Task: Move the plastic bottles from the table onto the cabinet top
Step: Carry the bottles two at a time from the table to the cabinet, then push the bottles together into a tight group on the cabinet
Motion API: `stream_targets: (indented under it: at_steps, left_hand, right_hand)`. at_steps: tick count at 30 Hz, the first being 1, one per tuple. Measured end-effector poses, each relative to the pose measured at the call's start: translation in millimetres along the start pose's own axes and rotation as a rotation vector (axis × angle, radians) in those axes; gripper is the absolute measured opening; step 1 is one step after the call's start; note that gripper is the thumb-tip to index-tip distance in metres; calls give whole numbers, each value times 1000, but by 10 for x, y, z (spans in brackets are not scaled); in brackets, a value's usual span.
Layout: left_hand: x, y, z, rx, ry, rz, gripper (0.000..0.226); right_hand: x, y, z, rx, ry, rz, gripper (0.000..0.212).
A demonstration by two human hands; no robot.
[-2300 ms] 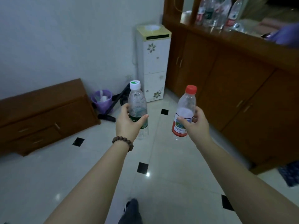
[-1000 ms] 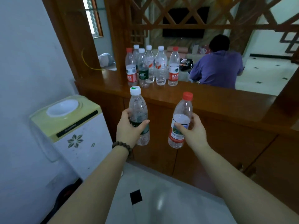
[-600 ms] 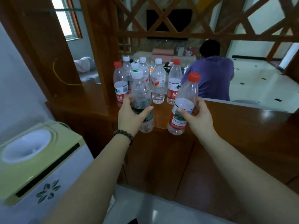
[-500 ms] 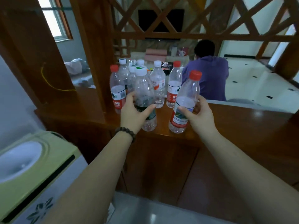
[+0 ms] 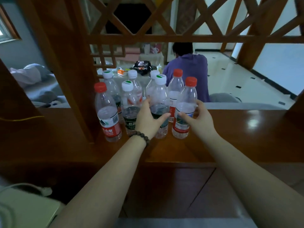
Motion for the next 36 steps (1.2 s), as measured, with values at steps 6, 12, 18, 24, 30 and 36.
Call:
stream_targets:
  at_steps: [6, 12, 18, 24, 30, 36]
  left_hand:
    - [137, -68, -115, 21, -14, 47, 90]
    - [131, -39, -155, 29, -23, 38, 90]
    - [103, -33, -121, 21, -25, 43, 106]
    - [40, -22, -77, 26, -21, 35, 112]
    - [-216, -6, 66, -29, -34, -51, 108]
    - [-829, -88, 531, -160, -111, -257, 81]
  right_hand:
    - [-88, -94, -85, 31, 34, -17, 69]
    - [-160, -95, -85, 44, 48, -13, 74]
    - [-159, -115, -65, 51, 33, -6, 78]
    - [-188, -114, -58, 89, 41, -5, 89]
    - [-25, -112, 100, 70, 101, 56, 93]
    - [714, -228, 407, -8, 243, 333, 83]
Point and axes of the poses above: each hand's wrist, its own y-axis away from the middle knuckle, its own z-axis out of the back of the hand, x = y × z, the point moved 6 cm from there along -y, towards the middle knuckle, and after that the axes turned 2 degrees about -x, right-handed, at the moved point
